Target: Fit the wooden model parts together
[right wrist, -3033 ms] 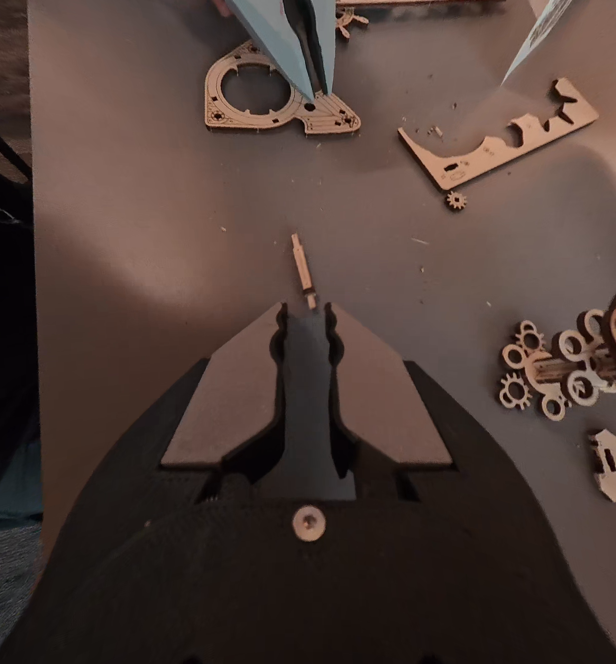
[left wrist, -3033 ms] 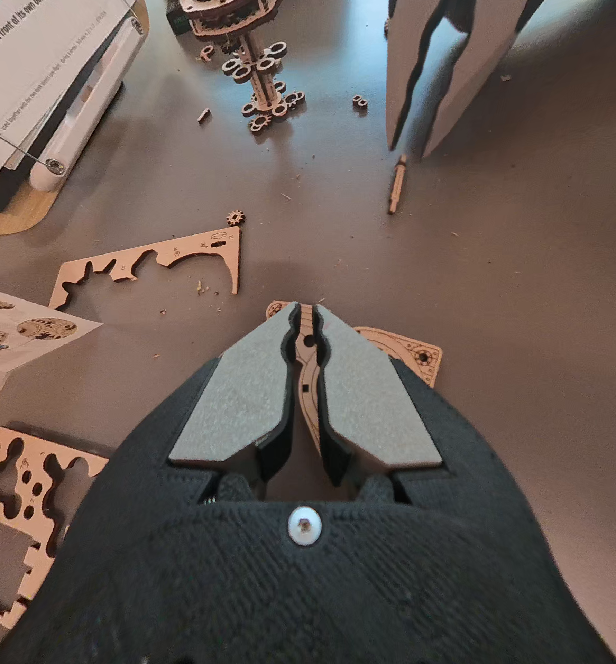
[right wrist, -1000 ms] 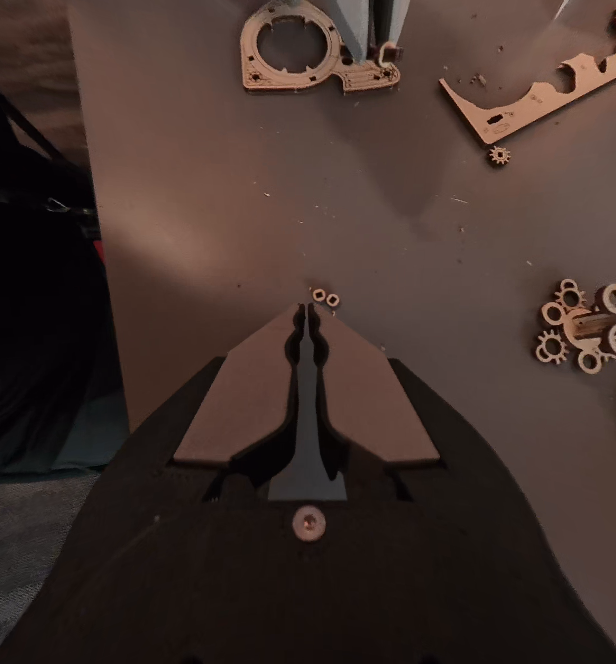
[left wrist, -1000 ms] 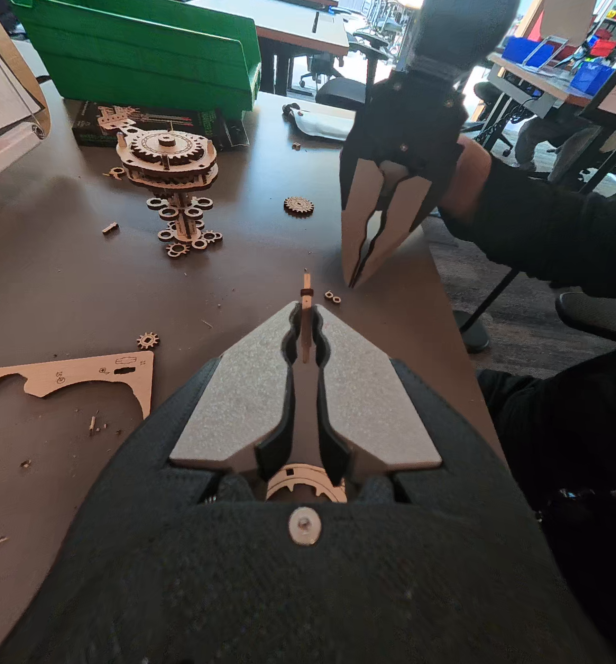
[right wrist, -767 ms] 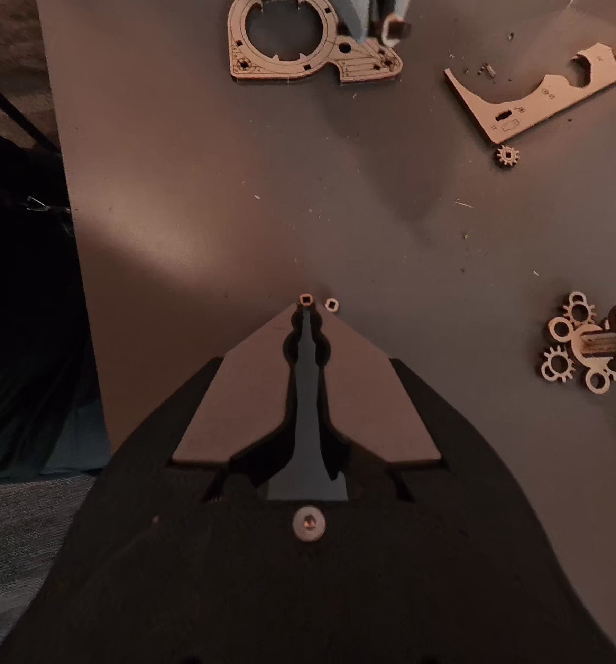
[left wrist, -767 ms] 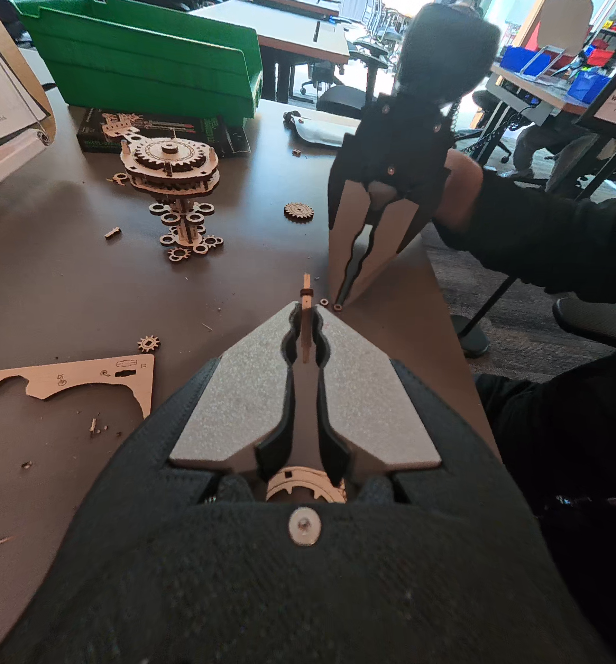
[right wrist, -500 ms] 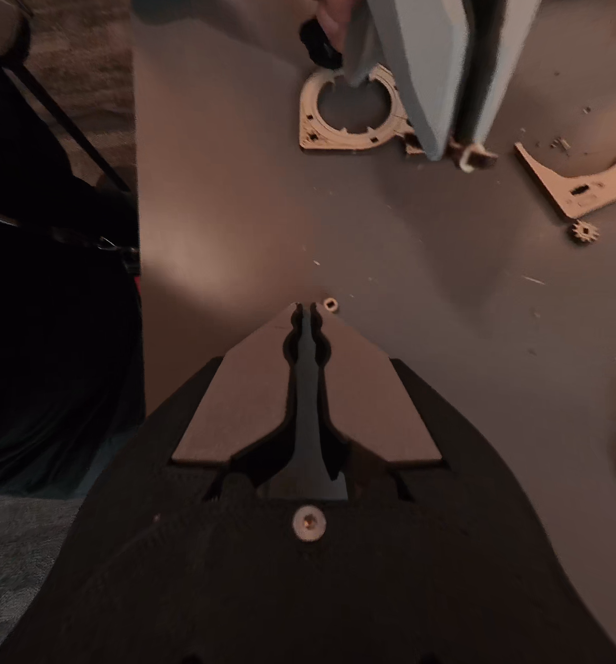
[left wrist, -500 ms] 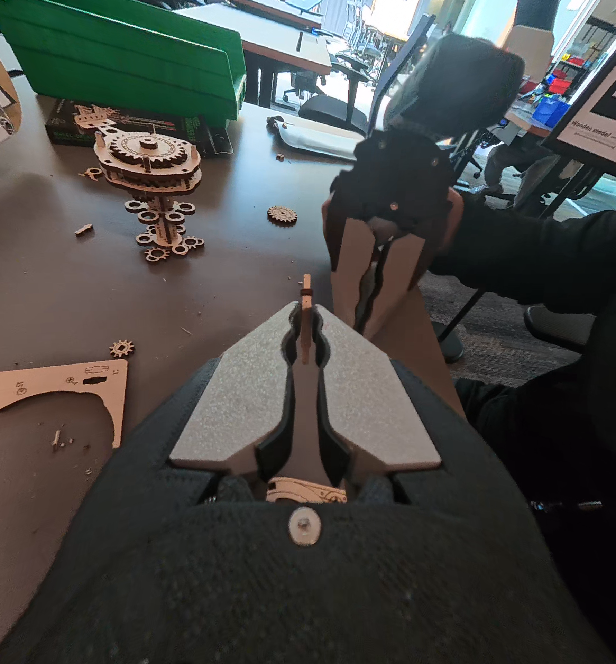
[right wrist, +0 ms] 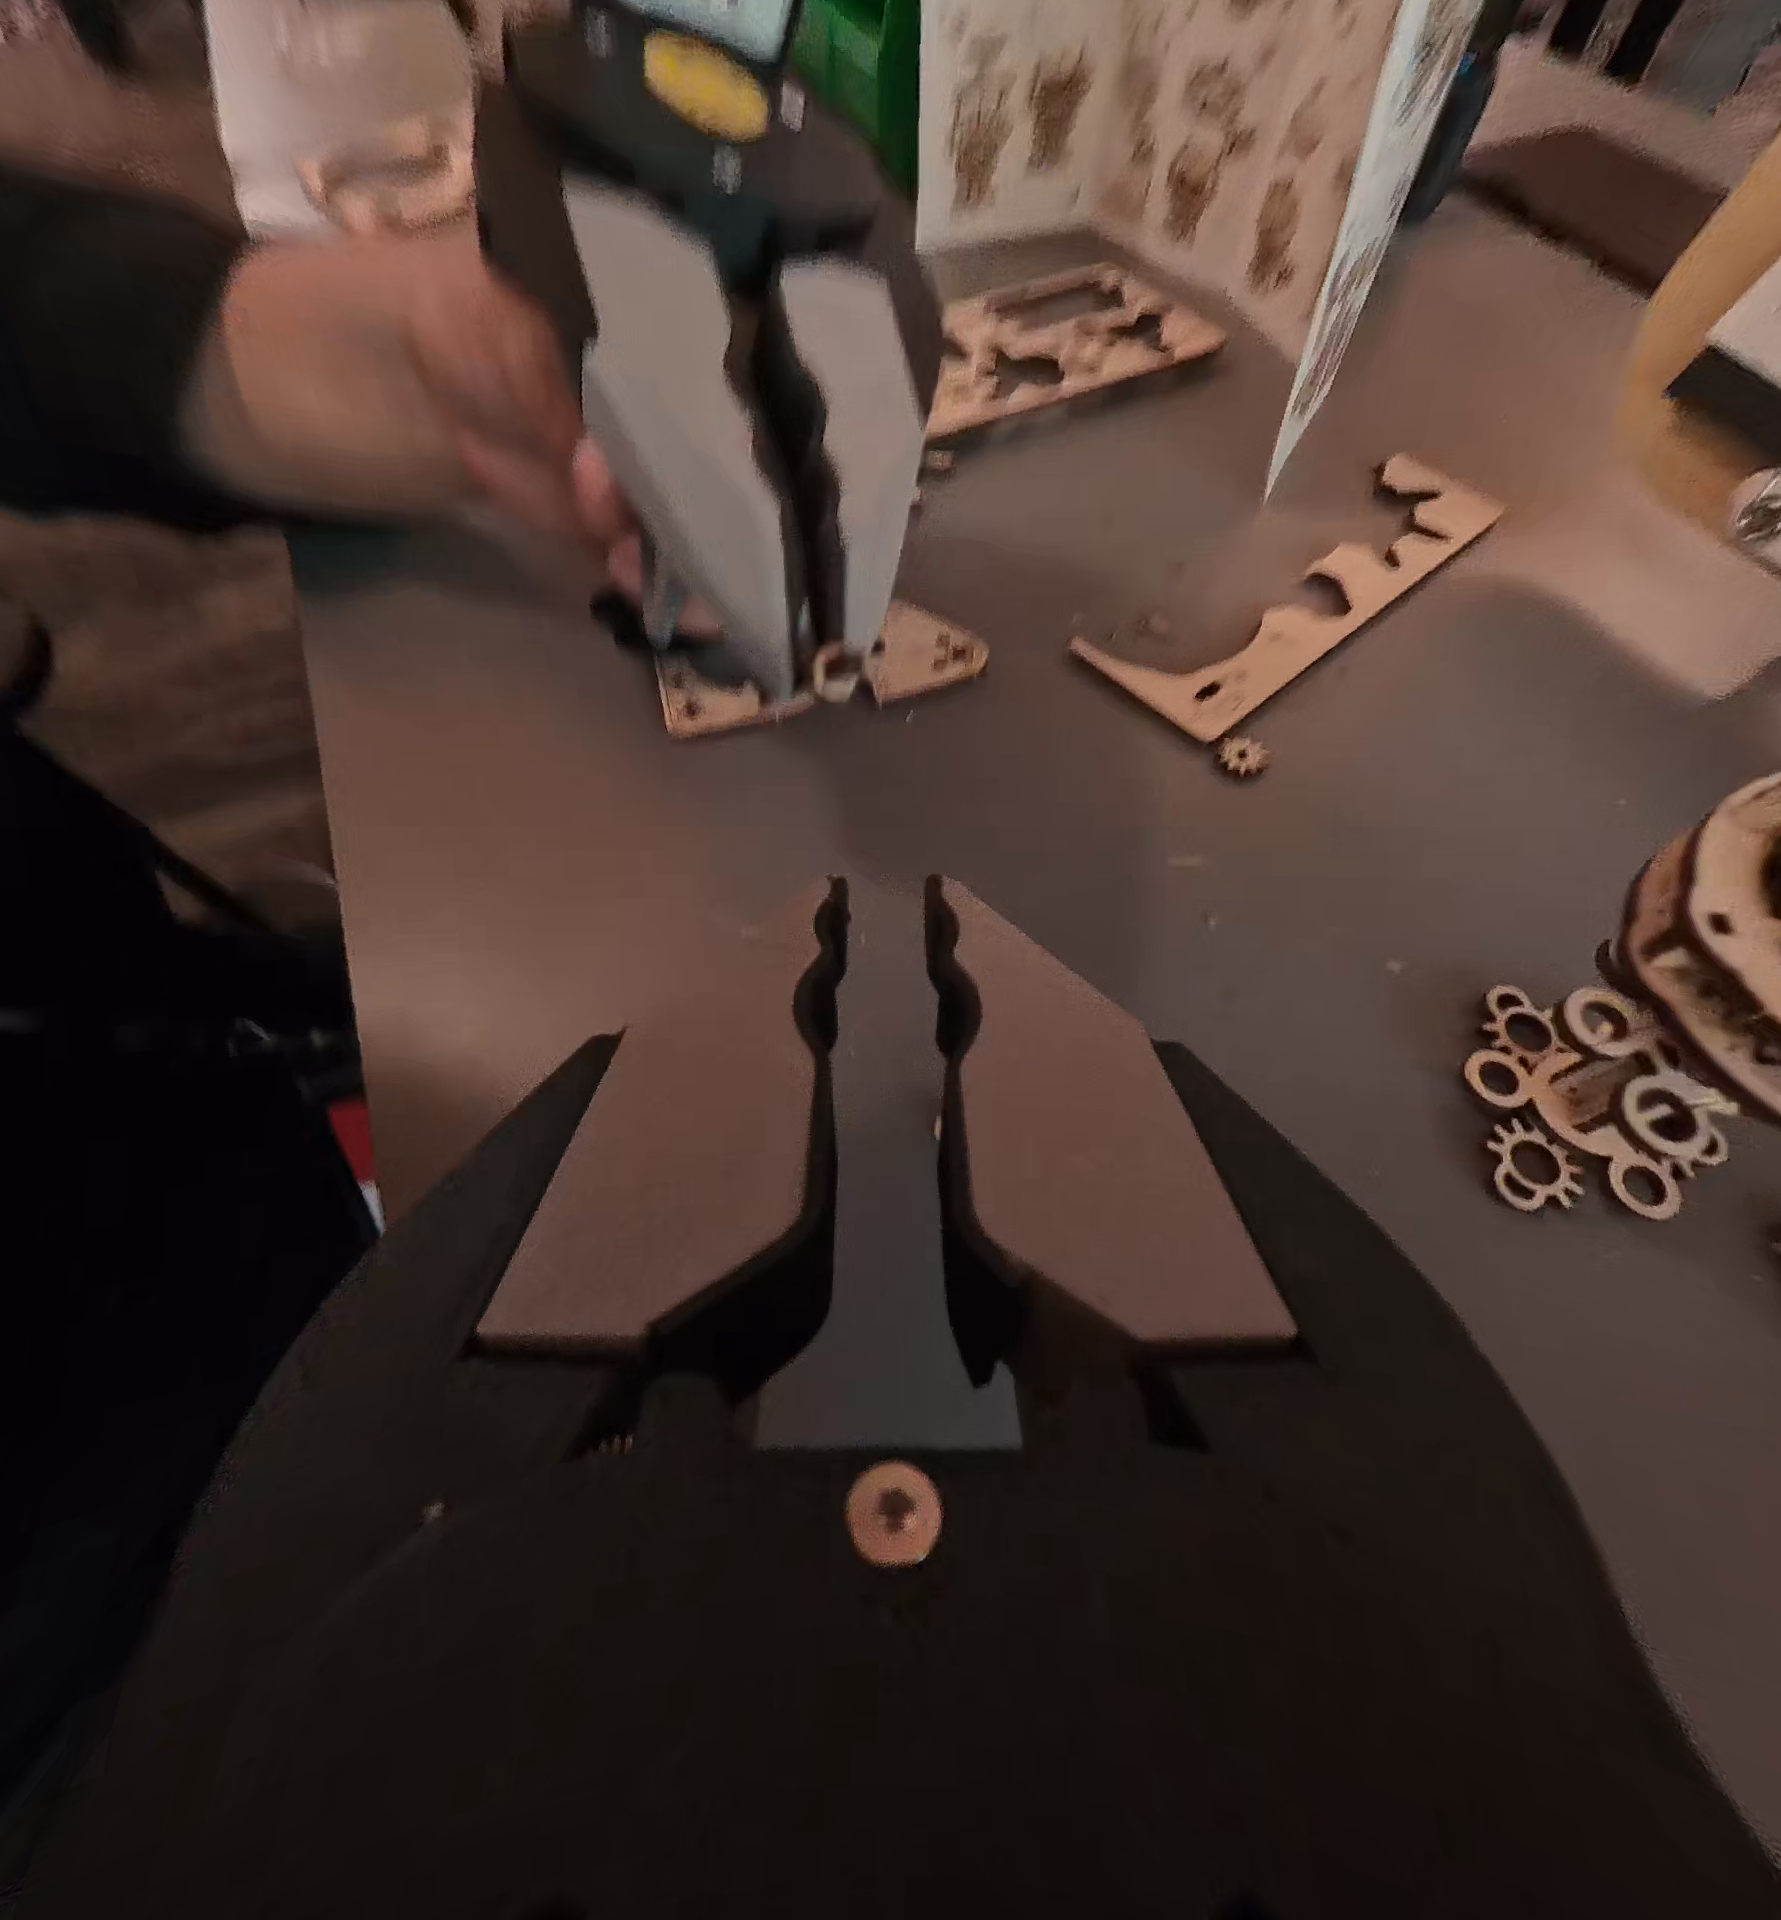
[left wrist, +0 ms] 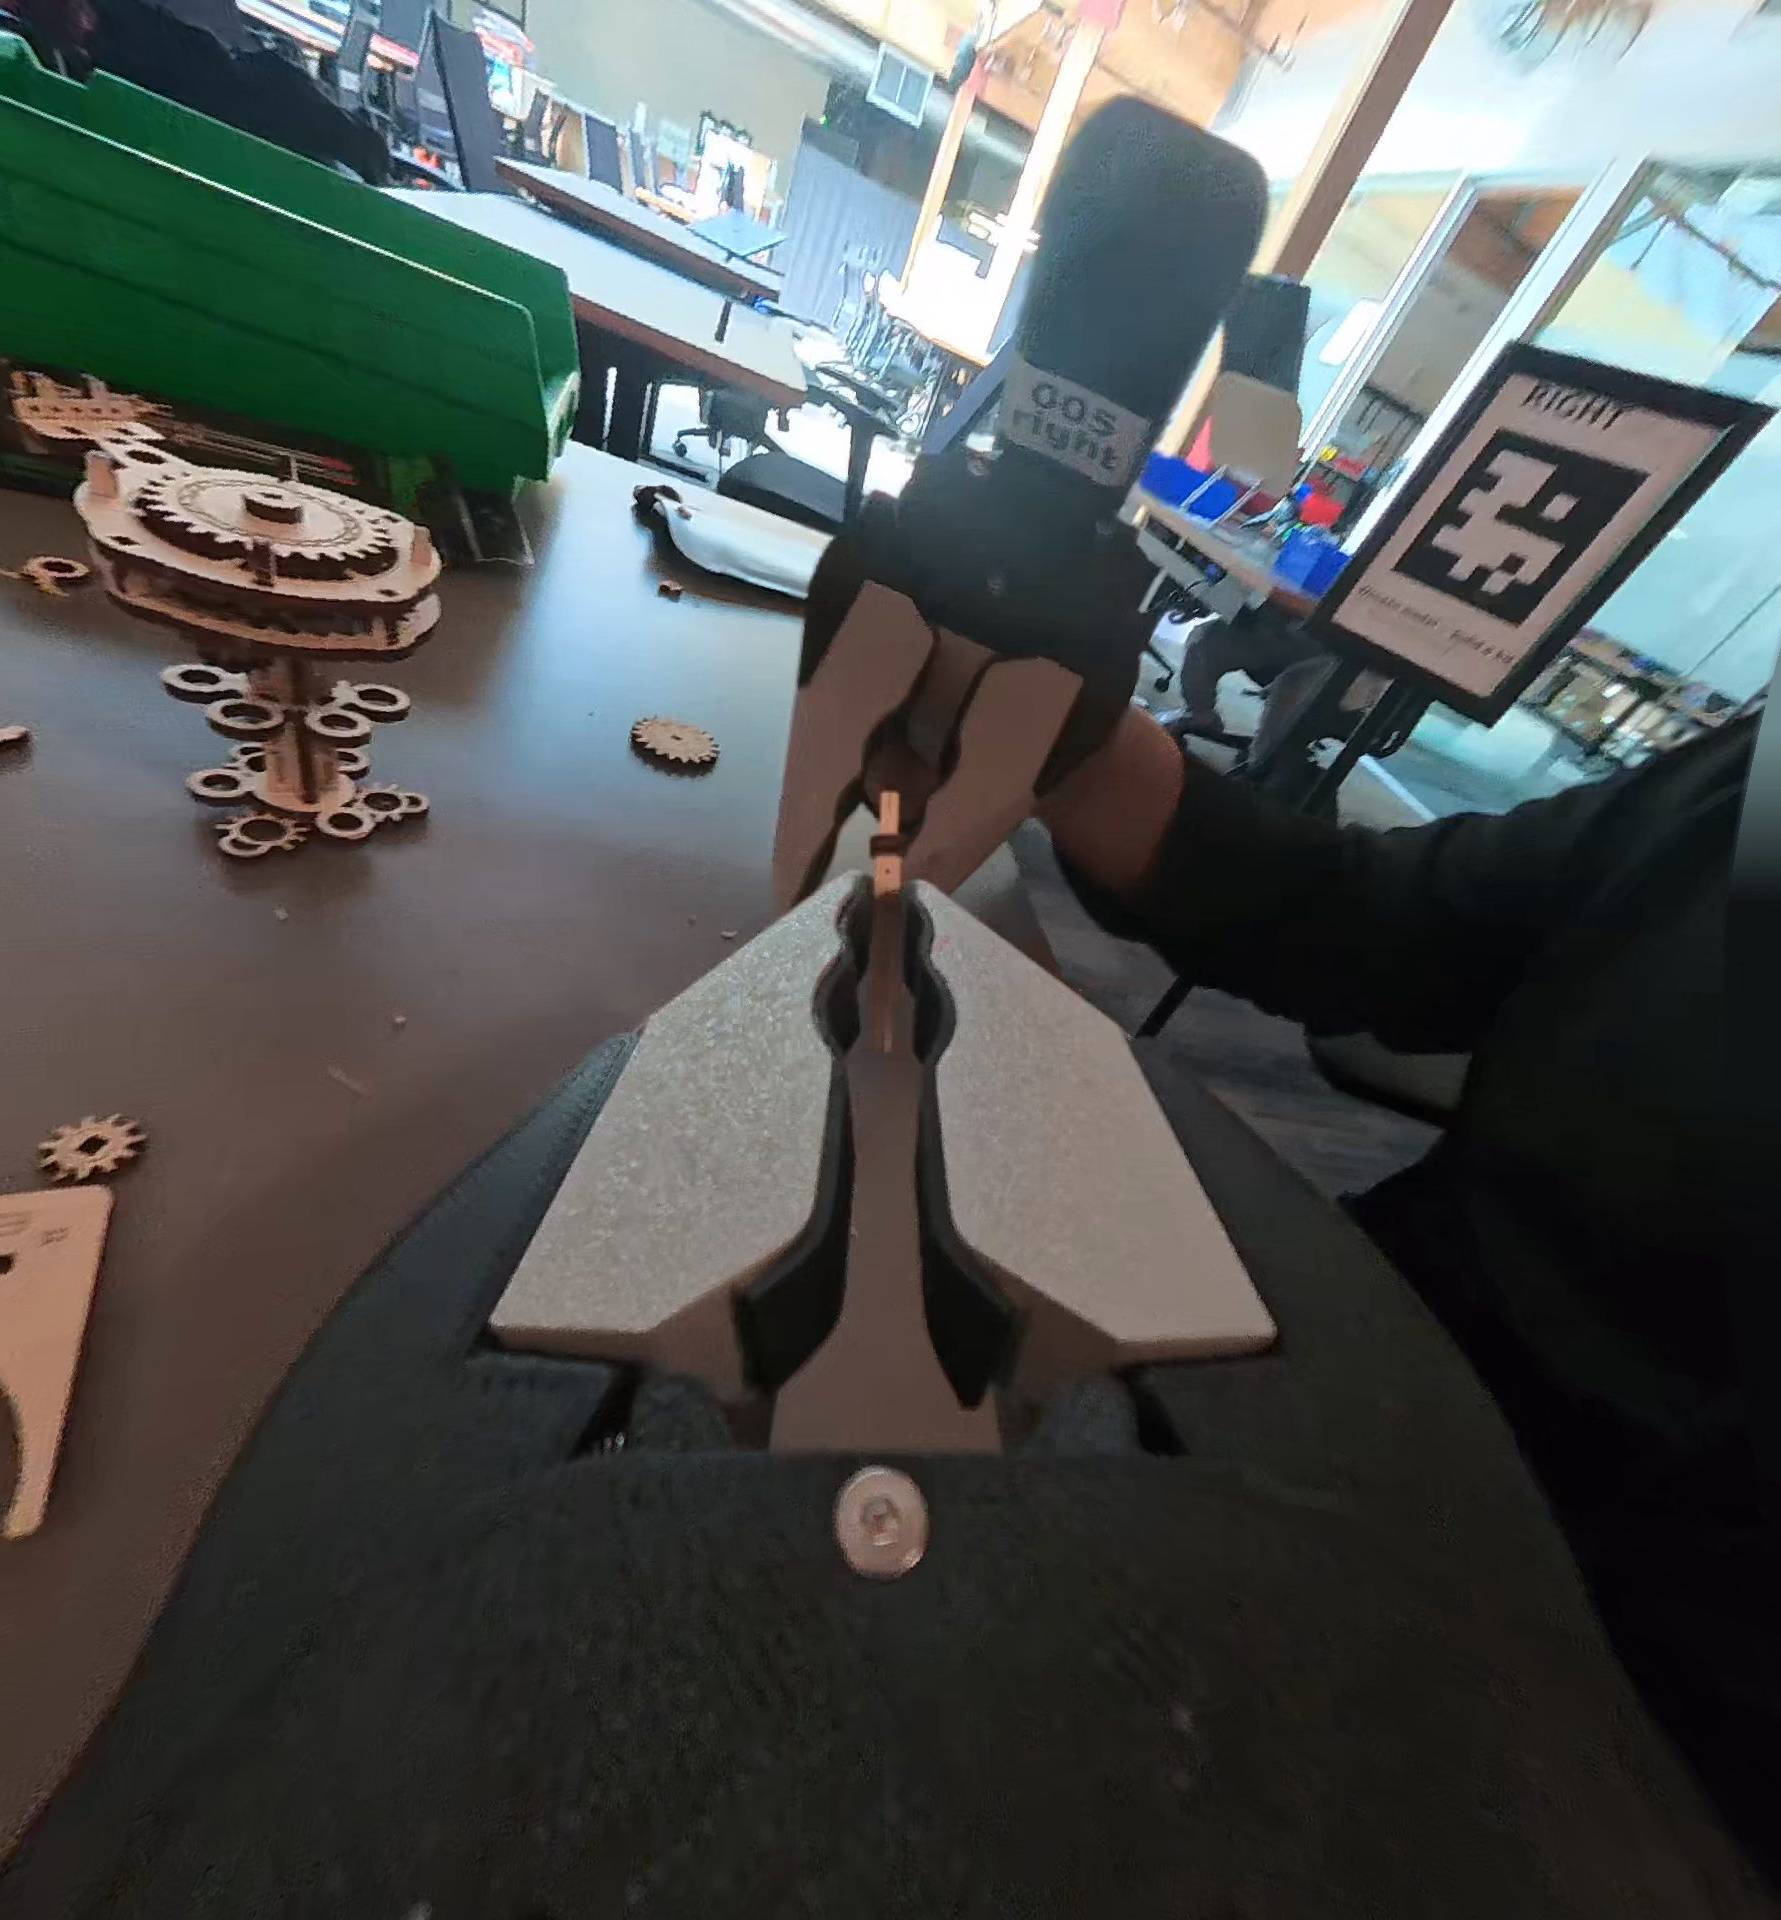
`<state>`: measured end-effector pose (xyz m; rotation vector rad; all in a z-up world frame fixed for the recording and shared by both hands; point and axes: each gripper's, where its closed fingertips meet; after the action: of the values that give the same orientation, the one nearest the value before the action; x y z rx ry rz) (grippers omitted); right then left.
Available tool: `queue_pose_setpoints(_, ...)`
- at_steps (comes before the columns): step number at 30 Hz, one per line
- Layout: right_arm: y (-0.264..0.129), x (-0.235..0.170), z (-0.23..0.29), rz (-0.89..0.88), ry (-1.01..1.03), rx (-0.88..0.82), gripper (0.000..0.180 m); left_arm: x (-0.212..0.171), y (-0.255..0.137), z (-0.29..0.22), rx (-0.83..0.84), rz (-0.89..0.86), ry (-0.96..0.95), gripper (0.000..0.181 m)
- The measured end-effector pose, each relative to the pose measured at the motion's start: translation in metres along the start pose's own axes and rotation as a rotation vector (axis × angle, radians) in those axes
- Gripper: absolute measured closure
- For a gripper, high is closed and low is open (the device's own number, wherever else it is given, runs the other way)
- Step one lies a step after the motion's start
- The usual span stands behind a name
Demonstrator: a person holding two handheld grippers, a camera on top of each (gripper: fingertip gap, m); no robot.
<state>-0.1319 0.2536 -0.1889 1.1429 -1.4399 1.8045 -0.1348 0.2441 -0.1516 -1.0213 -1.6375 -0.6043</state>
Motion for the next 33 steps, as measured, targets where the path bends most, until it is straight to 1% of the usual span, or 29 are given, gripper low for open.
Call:
queue_pose_setpoints(2,-0.005,0.020,0.001,-0.101,0.069,0.038,0.164,0.003,0.004,-0.003,-0.022,-0.025,-0.020,0.178)
queue_pose_setpoints(3,-0.008,0.030,0.006,-0.148,0.094,0.086,0.162,0.003,0.005,-0.003,-0.023,-0.033,-0.024,0.178)
queue_pose_setpoints(4,-0.010,0.038,0.012,-0.185,0.110,0.134,0.162,0.003,0.006,-0.003,-0.018,-0.034,-0.022,0.178)
queue_pose_setpoints(6,-0.011,0.045,0.015,-0.208,0.134,0.160,0.165,0.004,0.006,-0.002,-0.014,-0.041,-0.018,0.178)
queue_pose_setpoints(9,-0.012,0.047,0.014,-0.213,0.160,0.157,0.169,0.006,0.005,-0.003,-0.024,-0.054,-0.012,0.178)
queue_pose_setpoints(11,-0.014,0.047,0.013,-0.222,0.175,0.152,0.176,0.006,0.008,-0.006,-0.037,-0.051,-0.010,0.178)
queue_pose_setpoints(14,-0.018,0.043,0.014,-0.231,0.219,0.176,0.176,0.003,0.014,-0.009,-0.048,-0.033,-0.010,0.178)
queue_pose_setpoints(17,-0.025,0.046,0.015,-0.276,0.287,0.218,0.175,0.003,0.015,-0.011,-0.069,-0.038,-0.034,0.178)
queue_pose_setpoints(20,-0.029,0.048,0.014,-0.291,0.315,0.232,0.180,0.002,0.017,-0.013,-0.073,-0.027,-0.033,0.178)
queue_pose_setpoints(22,-0.027,0.047,0.015,-0.278,0.310,0.228,0.178,0.002,0.017,-0.012,-0.065,-0.023,-0.027,0.178)
queue_pose_setpoints(25,-0.027,0.047,0.019,-0.277,0.298,0.241,0.168,0.003,0.018,-0.013,-0.070,-0.033,-0.038,0.178)
queue_pose_setpoints(30,-0.033,0.044,0.015,-0.290,0.293,0.231,0.163,0.005,0.017,-0.016,-0.094,-0.049,-0.057,0.178)
queue_pose_setpoints(33,-0.039,0.045,0.014,-0.318,0.297,0.233,0.169,0.007,0.015,-0.015,-0.095,-0.060,-0.065,0.178)
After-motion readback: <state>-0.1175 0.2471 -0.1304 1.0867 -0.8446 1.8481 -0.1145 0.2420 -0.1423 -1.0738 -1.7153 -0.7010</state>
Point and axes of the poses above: each gripper's, where its closed fingertips meet, y out along the fingers, x out of its top, z = x × y across the jaws, and after that the axes turned 3 degrees about y, right-handed
